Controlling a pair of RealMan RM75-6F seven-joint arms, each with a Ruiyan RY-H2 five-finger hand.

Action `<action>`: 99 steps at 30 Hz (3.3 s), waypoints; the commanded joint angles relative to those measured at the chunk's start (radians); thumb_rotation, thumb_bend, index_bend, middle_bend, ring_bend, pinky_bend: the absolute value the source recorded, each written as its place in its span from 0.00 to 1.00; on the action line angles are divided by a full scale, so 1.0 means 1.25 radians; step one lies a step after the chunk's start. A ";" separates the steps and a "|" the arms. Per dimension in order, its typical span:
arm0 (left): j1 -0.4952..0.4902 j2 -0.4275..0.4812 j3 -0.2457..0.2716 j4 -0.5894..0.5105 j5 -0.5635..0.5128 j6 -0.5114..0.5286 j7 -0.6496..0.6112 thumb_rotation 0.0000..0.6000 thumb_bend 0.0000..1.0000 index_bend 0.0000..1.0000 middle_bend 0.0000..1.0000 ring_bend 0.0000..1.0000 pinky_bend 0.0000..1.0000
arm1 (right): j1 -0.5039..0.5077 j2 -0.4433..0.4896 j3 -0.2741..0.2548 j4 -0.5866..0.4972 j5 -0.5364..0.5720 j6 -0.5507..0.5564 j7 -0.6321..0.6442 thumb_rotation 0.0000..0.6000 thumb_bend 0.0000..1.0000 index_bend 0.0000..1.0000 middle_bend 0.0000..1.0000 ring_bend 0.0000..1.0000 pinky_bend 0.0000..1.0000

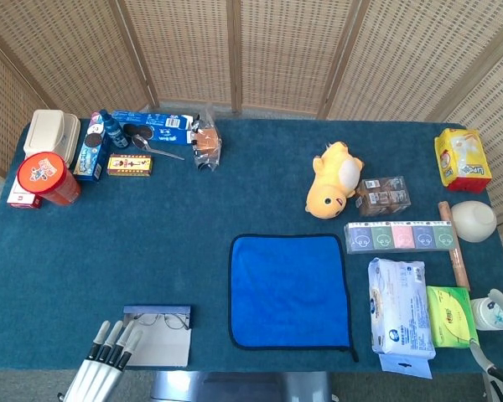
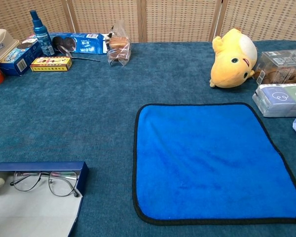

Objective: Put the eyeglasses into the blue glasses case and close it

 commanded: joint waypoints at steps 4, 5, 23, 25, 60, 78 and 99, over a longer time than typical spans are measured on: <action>-0.024 0.009 -0.031 -0.102 -0.064 -0.057 -0.051 1.00 0.31 0.03 0.00 0.00 0.00 | -0.006 -0.002 0.000 0.006 0.006 -0.001 0.008 0.95 0.28 0.07 0.21 0.18 0.18; -0.025 0.010 -0.032 -0.108 -0.069 -0.062 -0.052 1.00 0.31 0.03 0.00 0.00 0.00 | -0.006 -0.002 0.000 0.006 0.006 -0.001 0.009 0.95 0.28 0.07 0.21 0.18 0.18; -0.071 0.042 -0.076 -0.309 -0.184 -0.165 -0.086 1.00 0.31 0.40 0.03 0.00 0.01 | -0.022 -0.002 0.005 0.019 0.018 0.005 0.033 0.95 0.28 0.07 0.21 0.18 0.19; -0.074 0.047 -0.075 -0.322 -0.191 -0.172 -0.077 1.00 0.31 0.42 0.03 0.00 0.01 | -0.023 -0.002 0.005 0.021 0.019 0.005 0.036 0.95 0.28 0.07 0.21 0.18 0.19; -0.099 0.059 -0.088 -0.368 -0.218 -0.182 -0.055 1.00 0.38 0.62 0.13 0.00 0.03 | -0.030 -0.006 0.010 0.035 0.022 0.002 0.060 0.94 0.28 0.07 0.21 0.18 0.21; -0.151 0.033 -0.172 -0.381 -0.276 -0.196 -0.095 1.00 0.38 0.46 0.08 0.00 0.05 | -0.036 -0.003 0.016 0.035 0.029 0.007 0.066 0.95 0.28 0.07 0.21 0.18 0.21; -0.235 -0.027 -0.287 -0.326 -0.422 -0.256 -0.005 1.00 0.37 0.11 0.00 0.00 0.02 | -0.049 -0.002 0.022 0.052 0.036 0.023 0.093 0.95 0.28 0.07 0.21 0.18 0.21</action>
